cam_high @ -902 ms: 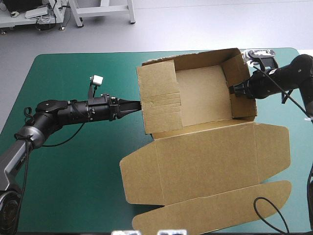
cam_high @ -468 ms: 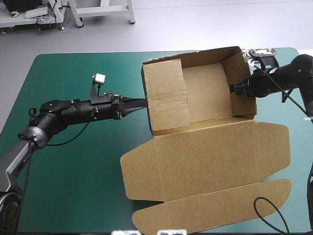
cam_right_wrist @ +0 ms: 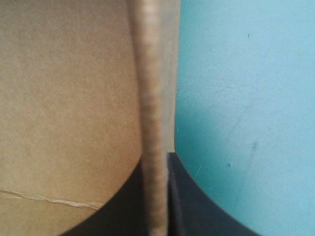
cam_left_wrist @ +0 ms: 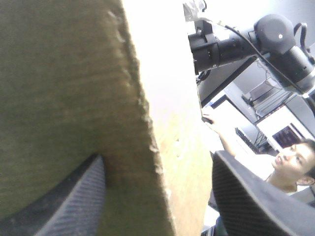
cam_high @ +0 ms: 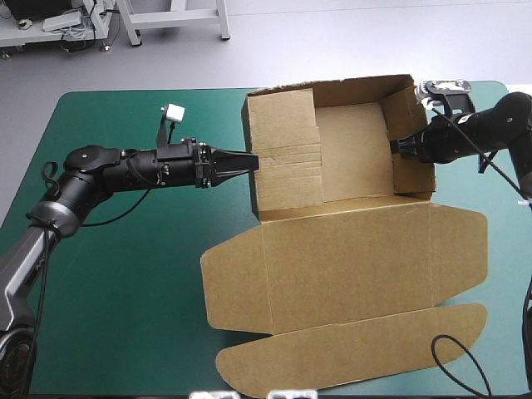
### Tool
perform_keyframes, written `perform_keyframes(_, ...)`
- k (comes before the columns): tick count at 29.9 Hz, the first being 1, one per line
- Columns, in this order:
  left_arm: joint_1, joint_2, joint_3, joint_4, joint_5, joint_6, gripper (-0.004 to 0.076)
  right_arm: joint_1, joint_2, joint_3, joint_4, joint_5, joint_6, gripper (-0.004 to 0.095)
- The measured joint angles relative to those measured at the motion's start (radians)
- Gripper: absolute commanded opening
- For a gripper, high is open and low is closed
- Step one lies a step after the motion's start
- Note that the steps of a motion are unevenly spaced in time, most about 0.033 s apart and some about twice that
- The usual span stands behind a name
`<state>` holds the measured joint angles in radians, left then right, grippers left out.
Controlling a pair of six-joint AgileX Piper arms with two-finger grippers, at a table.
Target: Fold the box
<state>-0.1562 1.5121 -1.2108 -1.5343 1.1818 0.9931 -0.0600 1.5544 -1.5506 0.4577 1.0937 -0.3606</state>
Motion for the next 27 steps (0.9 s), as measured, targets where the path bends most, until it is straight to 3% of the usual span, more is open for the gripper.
perform_keyframes(7, -0.008, 0.000, -0.161, 0.323, -0.018, -0.253, 0.0456, 0.072, 0.000, 0.000, -0.017, -0.072, 0.043, -0.0017)
perform_keyframes(15, -0.118, 0.000, -0.280, 0.845, -0.161, -0.649, 0.0456, 0.168, 0.001, 0.004, -0.036, -0.142, 0.115, -0.0017)
perform_keyframes(21, -0.242, 0.000, -0.288, 1.225, -0.270, -0.938, 0.0447, 0.183, 0.008, 0.007, 0.047, -0.136, 0.115, -0.0017)
perform_keyframes(27, -0.315, 0.000, -0.289, 1.554, -0.265, -1.201, 0.0375, 0.191, 0.010, 0.007, 0.134, -0.106, 0.103, -0.0017)
